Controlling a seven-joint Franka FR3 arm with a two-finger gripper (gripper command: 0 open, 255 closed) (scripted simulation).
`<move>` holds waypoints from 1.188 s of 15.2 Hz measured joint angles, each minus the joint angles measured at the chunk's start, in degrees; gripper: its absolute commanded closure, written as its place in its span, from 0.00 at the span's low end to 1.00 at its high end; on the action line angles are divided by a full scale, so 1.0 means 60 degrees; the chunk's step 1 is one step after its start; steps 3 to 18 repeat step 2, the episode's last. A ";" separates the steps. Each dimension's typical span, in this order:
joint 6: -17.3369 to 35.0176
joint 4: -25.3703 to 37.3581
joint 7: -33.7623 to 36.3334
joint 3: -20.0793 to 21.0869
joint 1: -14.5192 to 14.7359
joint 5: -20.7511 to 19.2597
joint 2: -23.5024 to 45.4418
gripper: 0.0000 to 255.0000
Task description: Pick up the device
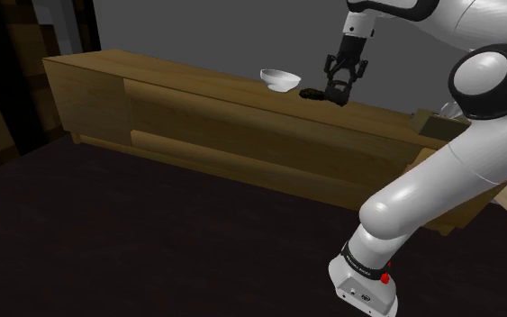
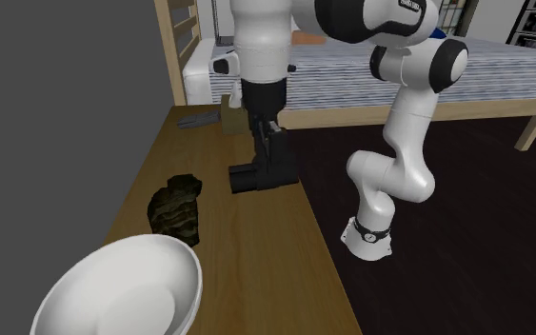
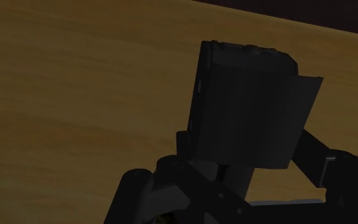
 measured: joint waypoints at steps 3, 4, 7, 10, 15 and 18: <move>-0.0196 0.0294 -0.0030 -0.0010 0.0004 0.0019 0.0100 1.00; -0.0196 0.0294 -0.0030 -0.0010 0.0004 0.0019 0.0100 1.00; -0.0196 0.0294 -0.0030 -0.0010 0.0004 0.0019 0.0100 1.00; -0.0196 0.0294 -0.0030 -0.0010 0.0004 0.0019 0.0100 1.00; -0.0196 0.0294 -0.0030 -0.0010 0.0004 0.0019 0.0100 1.00; -0.0196 0.0294 -0.0030 -0.0010 0.0004 0.0019 0.0100 1.00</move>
